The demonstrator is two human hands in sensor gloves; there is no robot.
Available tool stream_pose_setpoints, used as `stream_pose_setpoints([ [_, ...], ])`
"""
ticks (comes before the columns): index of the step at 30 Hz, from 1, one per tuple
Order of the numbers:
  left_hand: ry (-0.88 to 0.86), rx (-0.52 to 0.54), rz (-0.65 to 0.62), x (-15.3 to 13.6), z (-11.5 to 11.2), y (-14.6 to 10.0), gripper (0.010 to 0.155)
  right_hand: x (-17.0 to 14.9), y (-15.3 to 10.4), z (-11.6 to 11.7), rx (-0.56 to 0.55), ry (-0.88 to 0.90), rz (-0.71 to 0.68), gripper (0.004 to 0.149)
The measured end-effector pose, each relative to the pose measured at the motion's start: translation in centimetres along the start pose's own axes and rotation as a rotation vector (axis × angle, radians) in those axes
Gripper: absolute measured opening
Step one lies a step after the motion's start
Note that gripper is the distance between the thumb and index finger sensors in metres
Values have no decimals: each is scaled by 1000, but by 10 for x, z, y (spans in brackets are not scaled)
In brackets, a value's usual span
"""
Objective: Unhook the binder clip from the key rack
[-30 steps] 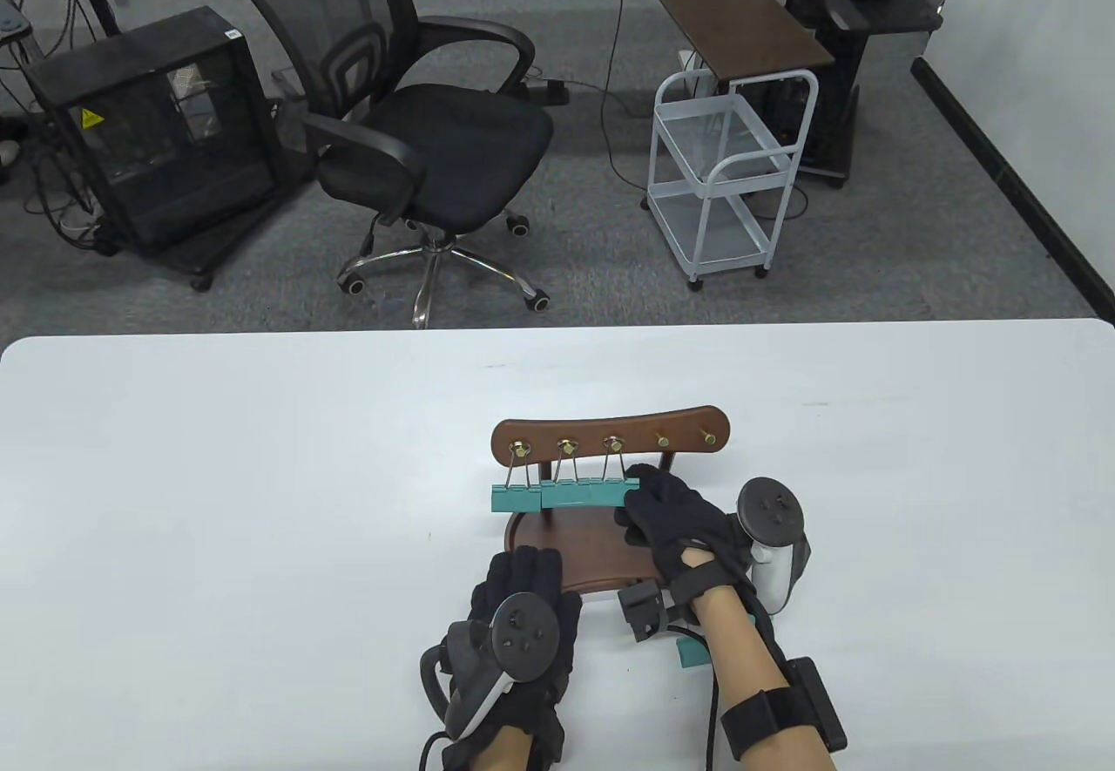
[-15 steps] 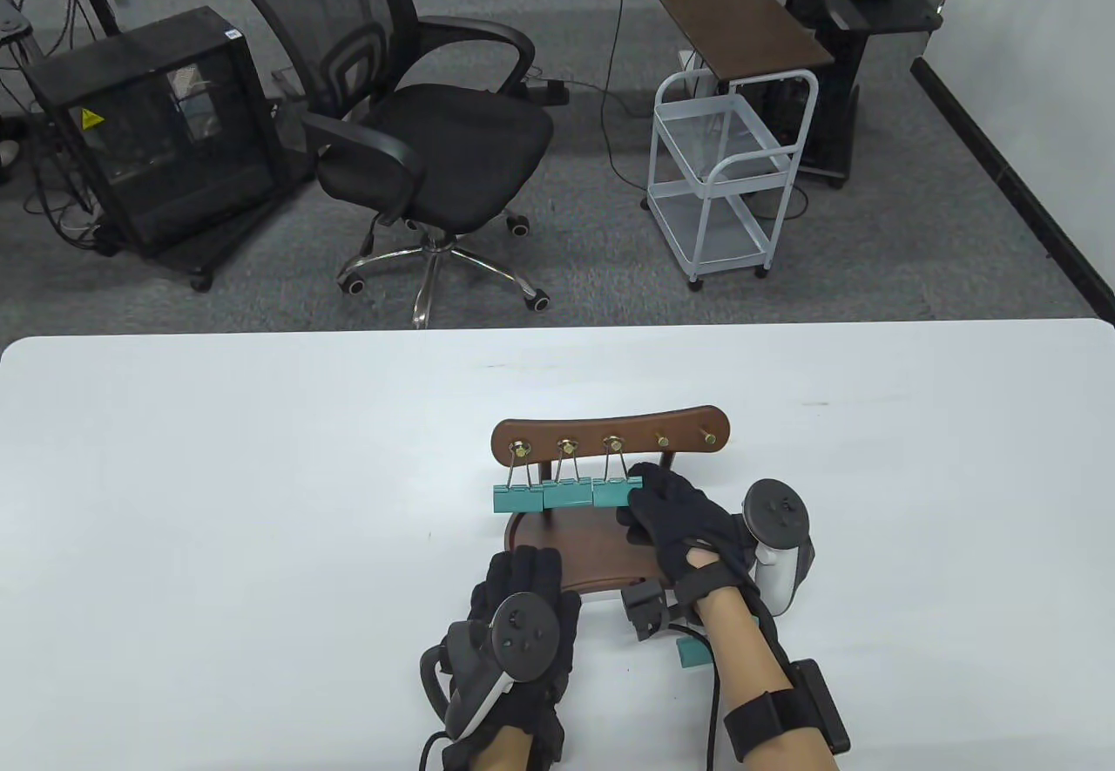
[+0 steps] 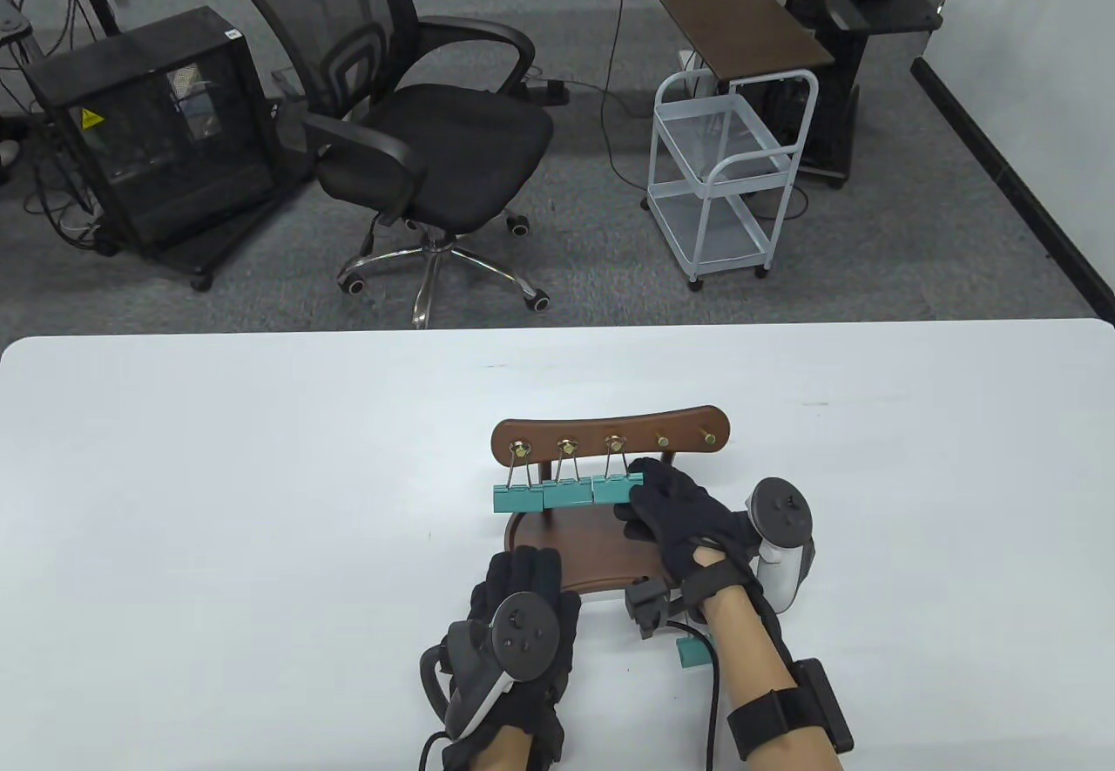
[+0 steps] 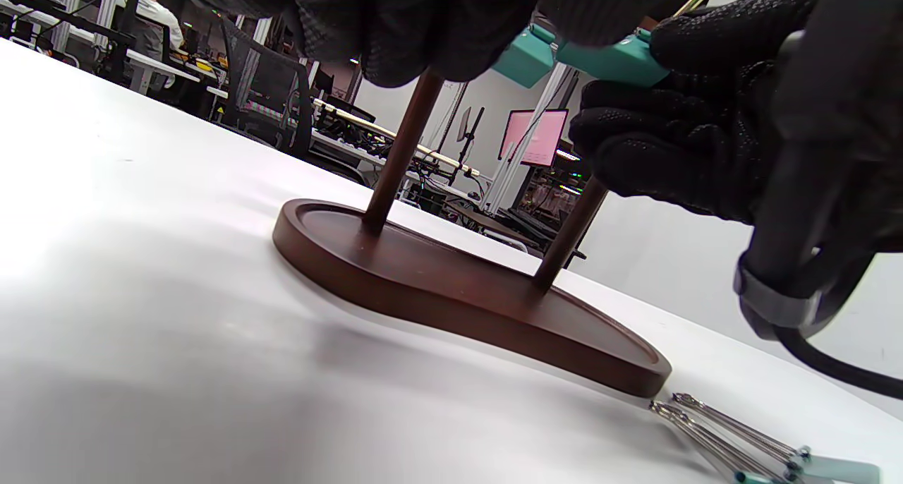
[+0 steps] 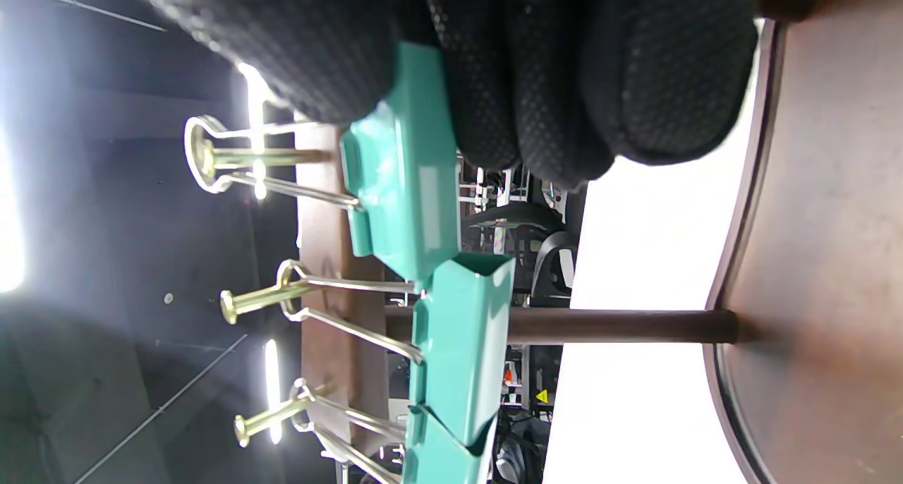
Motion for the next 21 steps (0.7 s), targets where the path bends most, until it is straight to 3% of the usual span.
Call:
stream_pose_setpoints([
  [12, -10, 2, -4, 2, 0, 1, 61, 1, -8, -15, 49, 34, 35, 51],
  [21, -5, 4, 0, 1, 0, 1, 61, 11, -31, -22, 112, -11, -17, 51],
])
Point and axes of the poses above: the tracker on the back of each hand, its own x axis roughly to the thumb side, its own y axis roughly from the wrist to the fingertips, z = x × y, the point moved 1 cm from there along y, roughly from the wrist to the fingertips, and after that the axes turned 5 degrees about -x, right-handed, at the moved point
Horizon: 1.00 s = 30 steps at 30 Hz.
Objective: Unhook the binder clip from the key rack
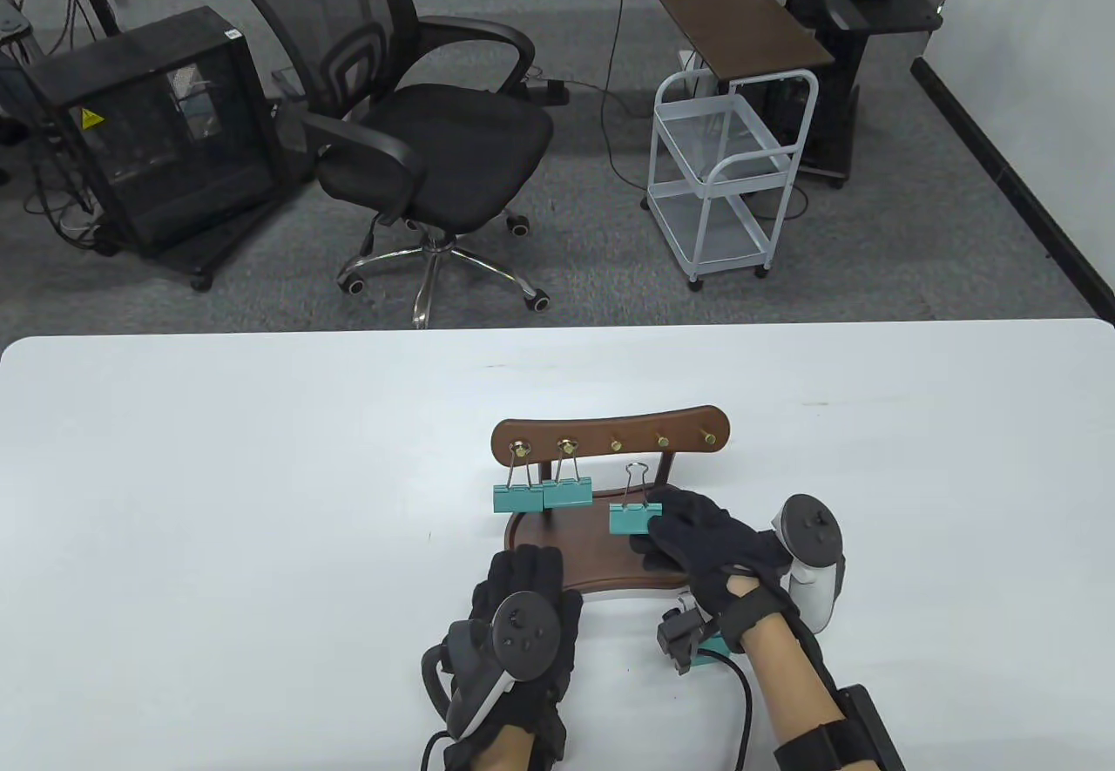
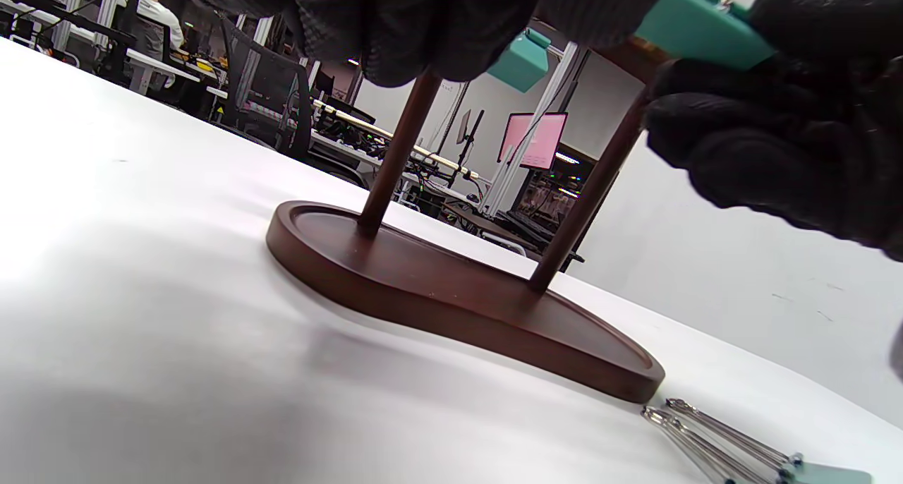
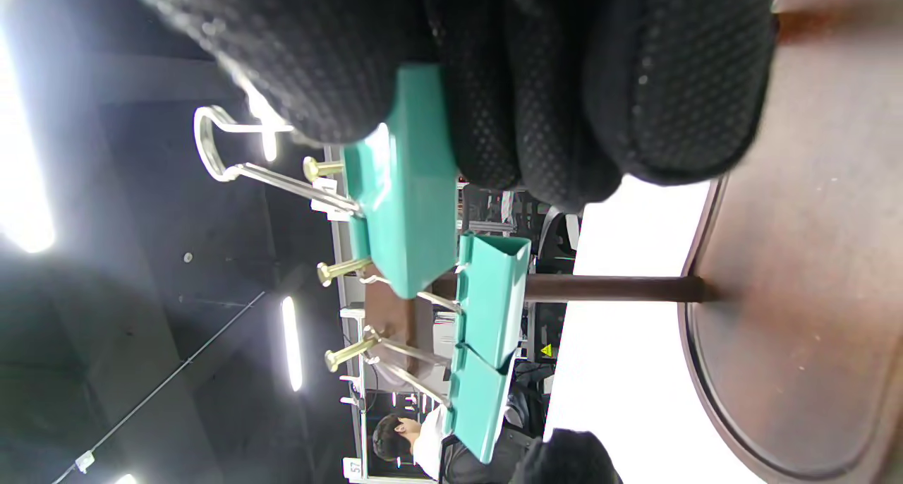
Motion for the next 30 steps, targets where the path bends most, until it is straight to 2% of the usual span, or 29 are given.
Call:
stream_pose_setpoints([
  [10, 2, 6, 0, 0, 1, 0, 61, -1, -20, -6, 24, -14, -21, 50],
  [16, 5, 8, 1, 0, 1, -1, 61, -9, -24, -11, -8, -53, 12, 49],
  [22, 8, 7, 1, 0, 1, -1, 62, -4, -26, -19, -61, -242, 15, 47],
  [30, 14, 0, -2, 0, 0, -1, 61, -15, -28, -13, -33, -488, 164, 47],
])
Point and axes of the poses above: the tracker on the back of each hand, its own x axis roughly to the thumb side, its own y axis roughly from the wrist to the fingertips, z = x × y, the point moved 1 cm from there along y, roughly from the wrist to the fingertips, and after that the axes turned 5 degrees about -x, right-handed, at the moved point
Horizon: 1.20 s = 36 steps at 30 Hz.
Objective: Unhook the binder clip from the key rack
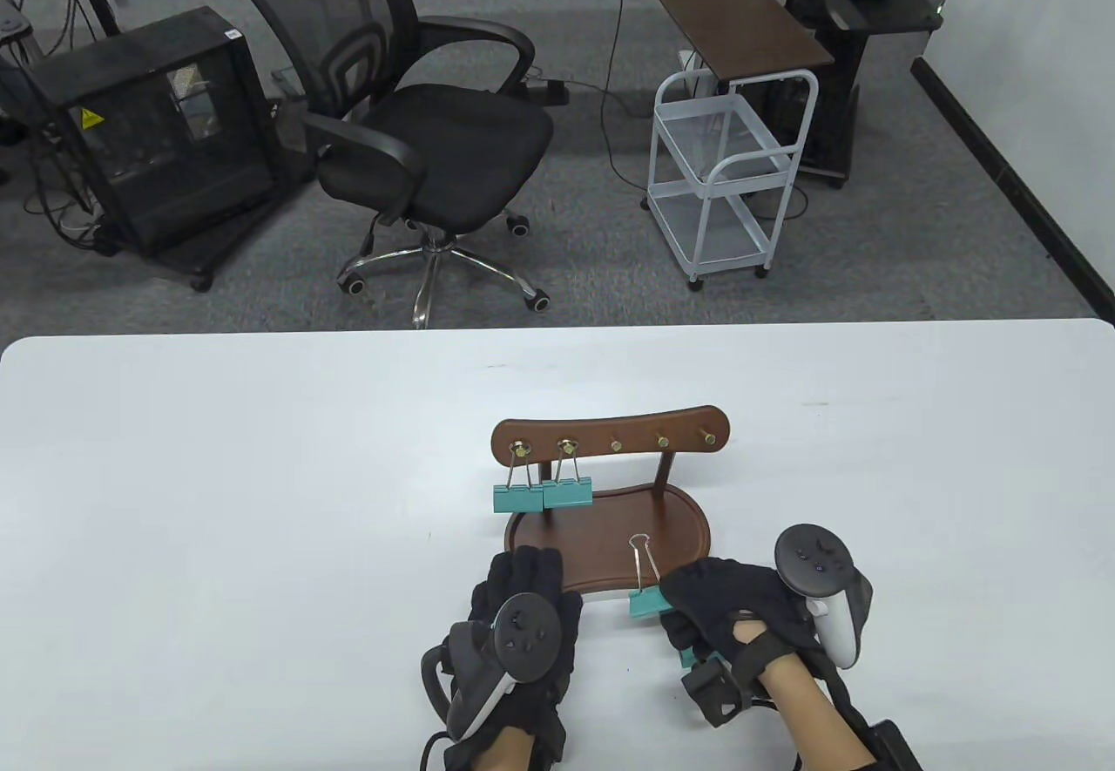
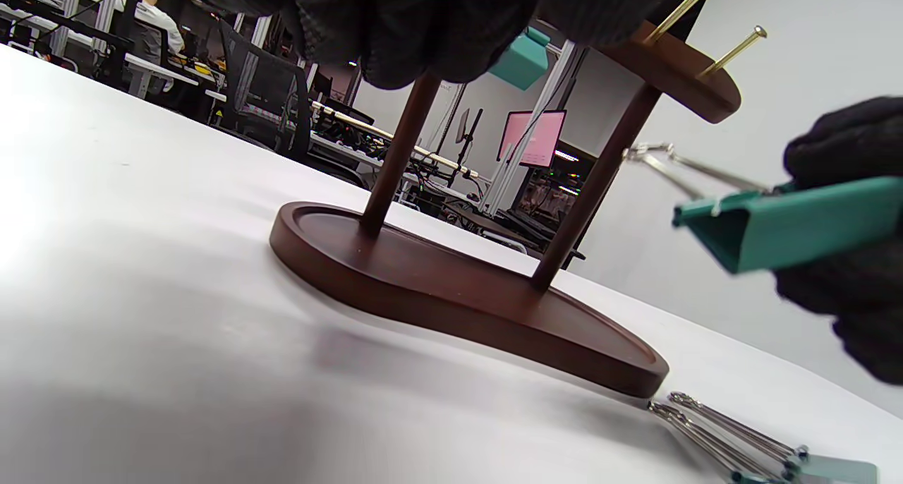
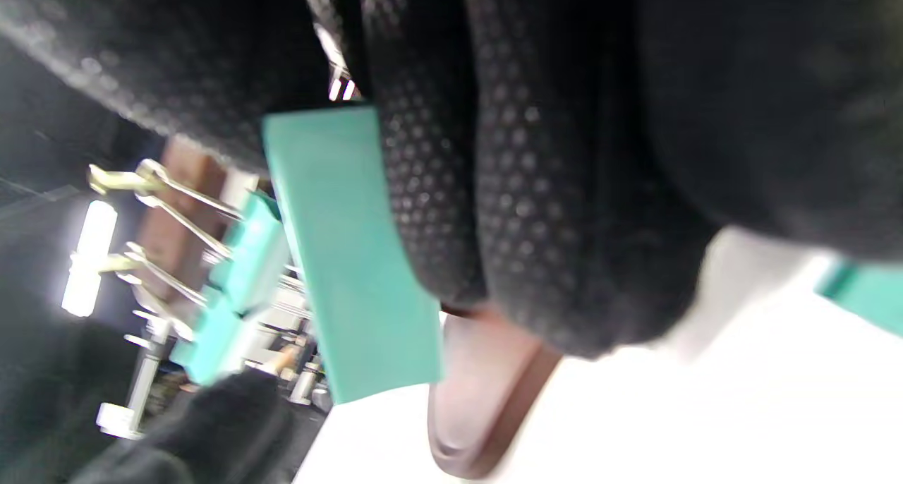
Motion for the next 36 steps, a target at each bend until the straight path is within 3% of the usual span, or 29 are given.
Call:
stream_pose_setpoints([
  [11, 0, -2, 1, 0, 0, 0, 61, -2, 0, 22, 53, -302, 153, 45],
  [29, -4, 0, 1, 0, 0, 0, 61, 10, 2, 42, -10, -479, 113, 42],
  [36, -3, -1, 2, 0, 0, 1, 61, 18, -2, 44, -70, -585, 39, 42],
])
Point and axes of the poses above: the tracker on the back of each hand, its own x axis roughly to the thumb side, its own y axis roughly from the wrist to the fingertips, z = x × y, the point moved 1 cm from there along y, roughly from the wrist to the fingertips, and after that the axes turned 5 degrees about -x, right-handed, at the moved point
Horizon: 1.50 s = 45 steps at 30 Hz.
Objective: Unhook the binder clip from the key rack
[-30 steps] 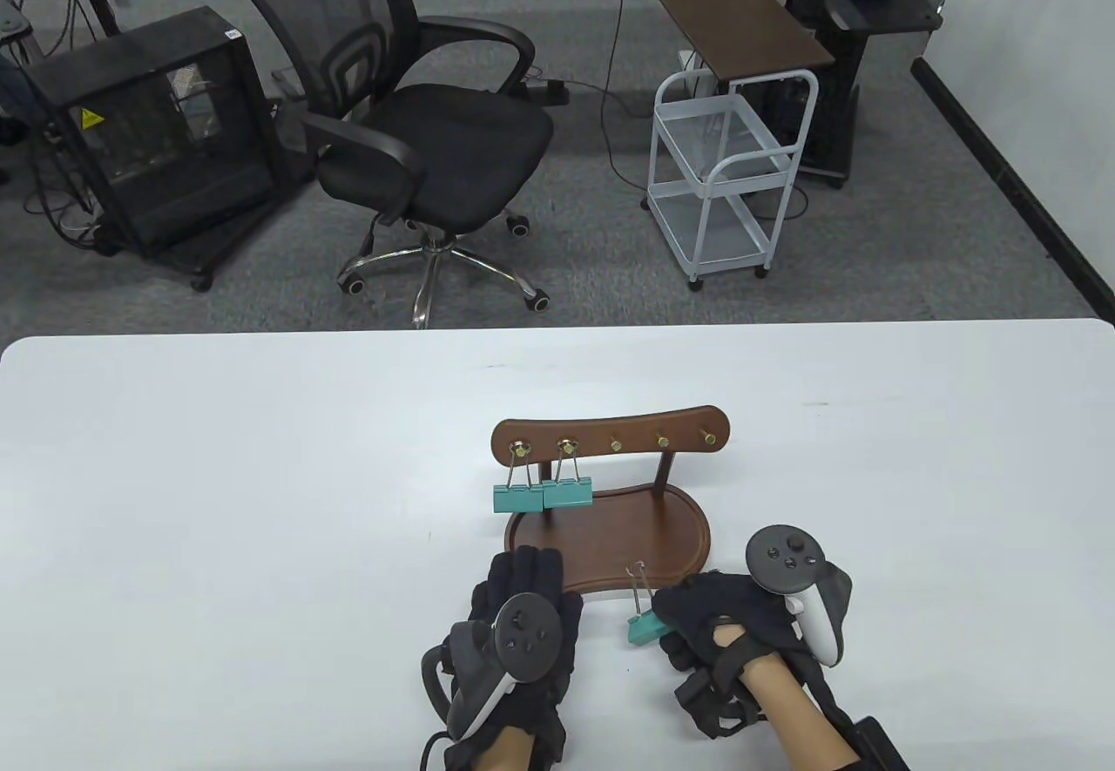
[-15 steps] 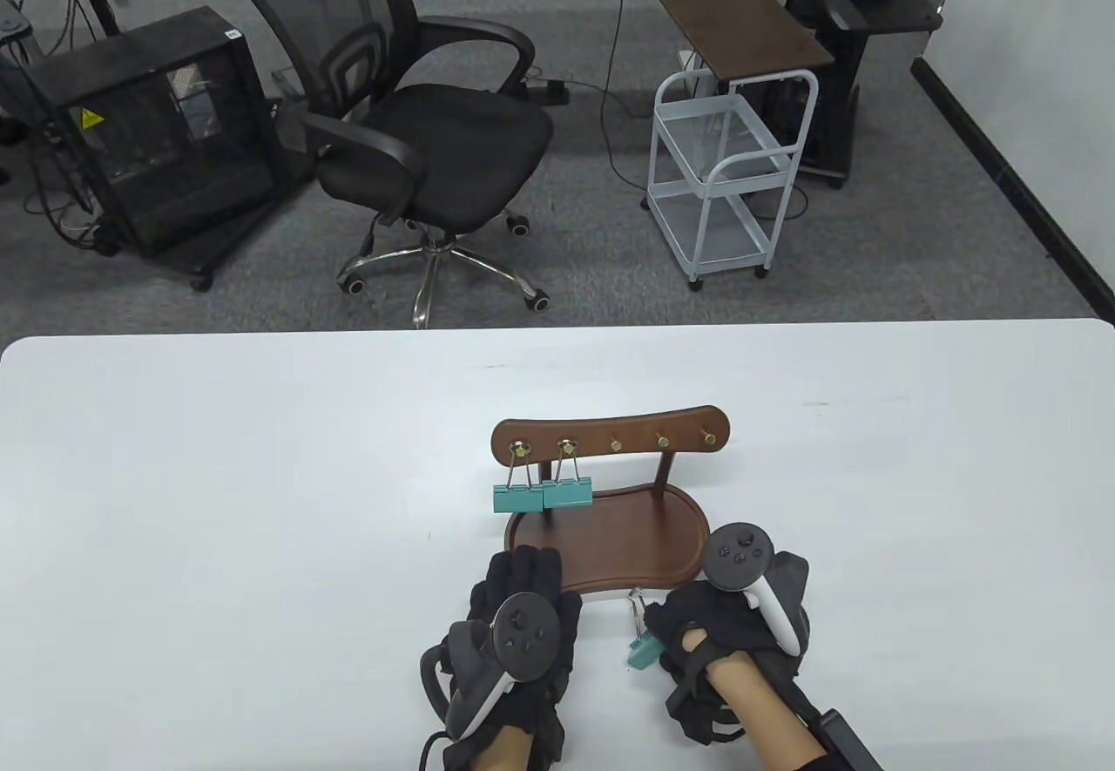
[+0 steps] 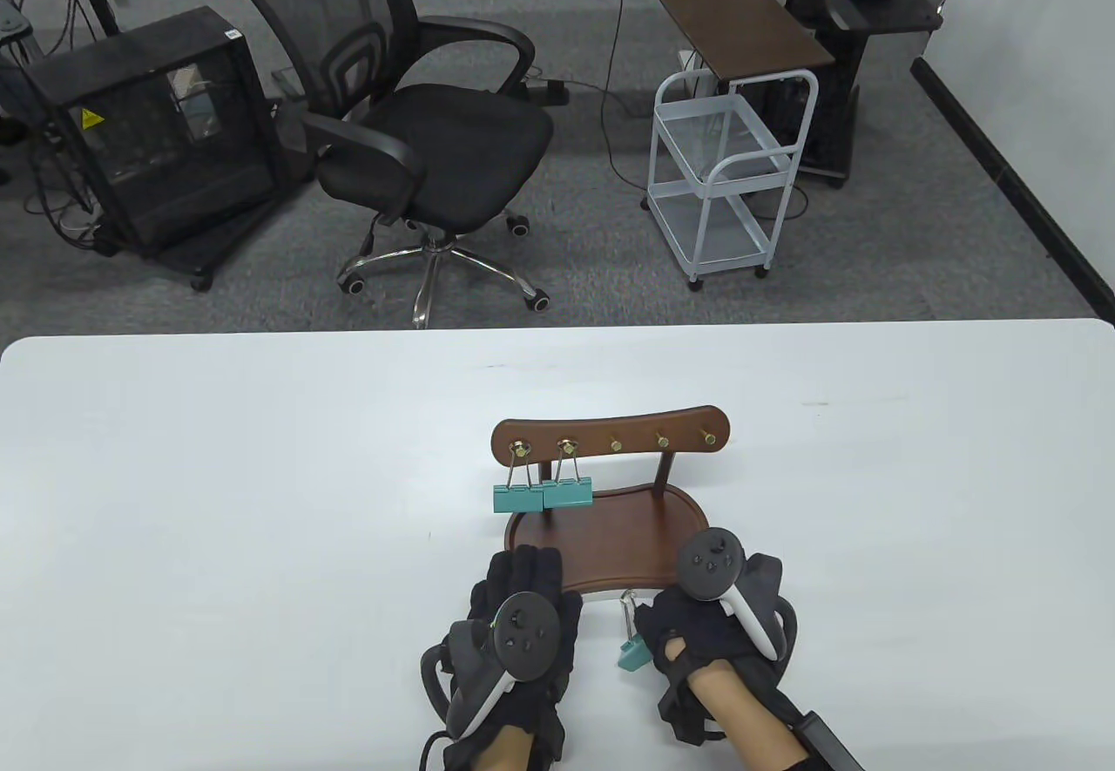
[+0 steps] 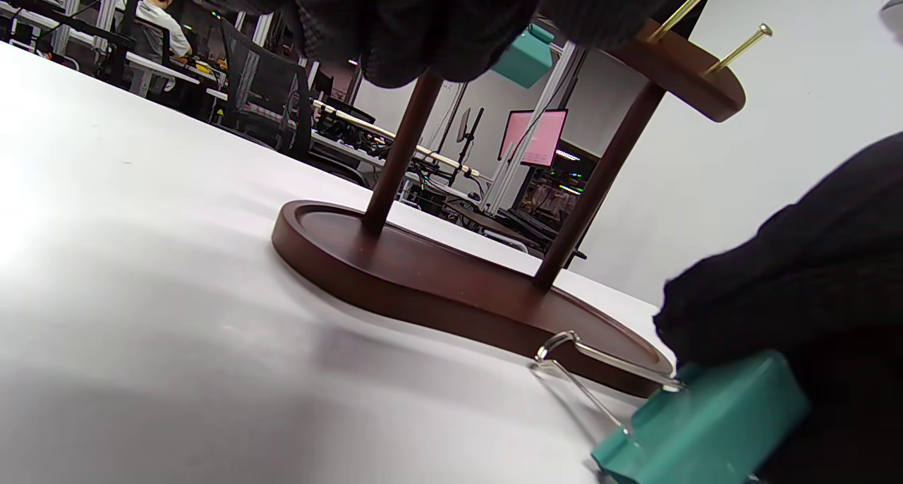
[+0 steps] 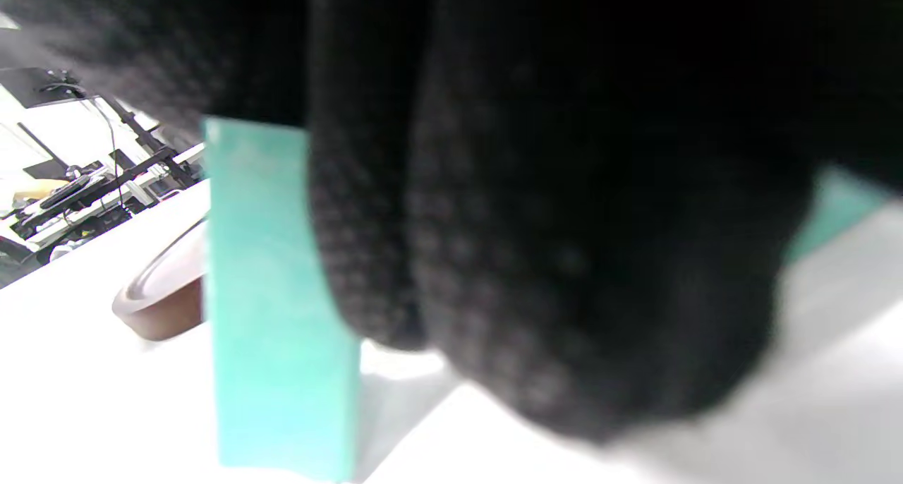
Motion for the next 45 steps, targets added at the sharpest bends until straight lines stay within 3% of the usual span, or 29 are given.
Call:
stream_pose_setpoints([
  [9, 3, 1, 2, 0, 0, 0, 62, 2, -2, -2, -19, -94, -11, 41],
  [24, 10, -1, 7, -1, 0, 0, 62, -15, -2, -14, -16, -31, 29, 39],
  [33, 12, -8, 0, 0, -1, 0, 63, -14, -9, -41, -168, 76, -69, 52],
  [37, 12, -9, -6, 1, -1, 0, 63, -14, -13, -58, -274, 41, -169, 62],
  [42, 10, -9, -10, 1, -1, 0, 64, -31, -14, -68, -219, -60, -176, 73],
  [45, 5, -6, -14, 1, -1, 0, 65, -41, -17, -73, -330, -70, -258, 71],
])
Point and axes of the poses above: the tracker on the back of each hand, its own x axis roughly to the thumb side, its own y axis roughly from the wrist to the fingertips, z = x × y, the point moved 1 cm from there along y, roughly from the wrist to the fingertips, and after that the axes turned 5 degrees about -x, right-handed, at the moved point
